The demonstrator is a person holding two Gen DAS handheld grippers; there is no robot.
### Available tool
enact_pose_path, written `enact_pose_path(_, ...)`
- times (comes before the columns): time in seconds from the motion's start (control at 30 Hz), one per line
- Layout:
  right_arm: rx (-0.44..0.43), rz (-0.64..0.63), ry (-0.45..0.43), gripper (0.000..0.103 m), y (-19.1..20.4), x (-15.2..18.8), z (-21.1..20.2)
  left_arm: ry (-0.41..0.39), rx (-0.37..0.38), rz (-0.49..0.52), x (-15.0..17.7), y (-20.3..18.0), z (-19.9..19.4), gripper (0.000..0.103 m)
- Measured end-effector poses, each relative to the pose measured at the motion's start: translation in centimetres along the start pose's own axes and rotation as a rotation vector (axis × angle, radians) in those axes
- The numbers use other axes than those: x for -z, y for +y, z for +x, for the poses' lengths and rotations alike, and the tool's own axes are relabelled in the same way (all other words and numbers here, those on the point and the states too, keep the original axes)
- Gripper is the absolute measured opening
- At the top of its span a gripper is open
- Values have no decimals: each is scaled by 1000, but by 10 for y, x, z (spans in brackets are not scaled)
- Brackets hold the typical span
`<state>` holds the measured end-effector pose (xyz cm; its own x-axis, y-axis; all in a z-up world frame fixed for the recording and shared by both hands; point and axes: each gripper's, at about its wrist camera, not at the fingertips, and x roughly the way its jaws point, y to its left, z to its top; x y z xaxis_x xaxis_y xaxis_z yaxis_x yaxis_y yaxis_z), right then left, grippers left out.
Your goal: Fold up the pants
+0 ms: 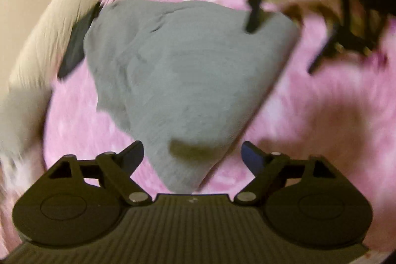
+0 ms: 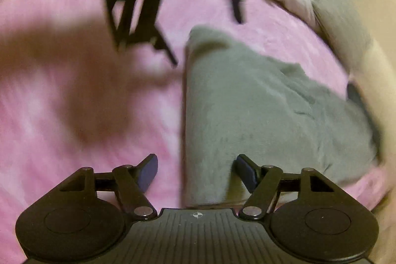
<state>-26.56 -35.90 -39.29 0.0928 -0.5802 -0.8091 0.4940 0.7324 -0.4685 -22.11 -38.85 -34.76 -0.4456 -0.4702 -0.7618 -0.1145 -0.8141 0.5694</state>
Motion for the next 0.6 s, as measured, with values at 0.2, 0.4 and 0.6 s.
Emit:
enact_pose_path(0.2,100,-72,-12,58,-4,22,12,-9,-124,204,11,-23,35,69)
enact_pose_path(0.4,62,1,-35,20,-21,19,-5,-5,-54,277,10,-8,39,16)
enact_pose_path(0.6,-43,60,-32,16,-45,-6,-71,26,-9,135,-10,32,-9,10)
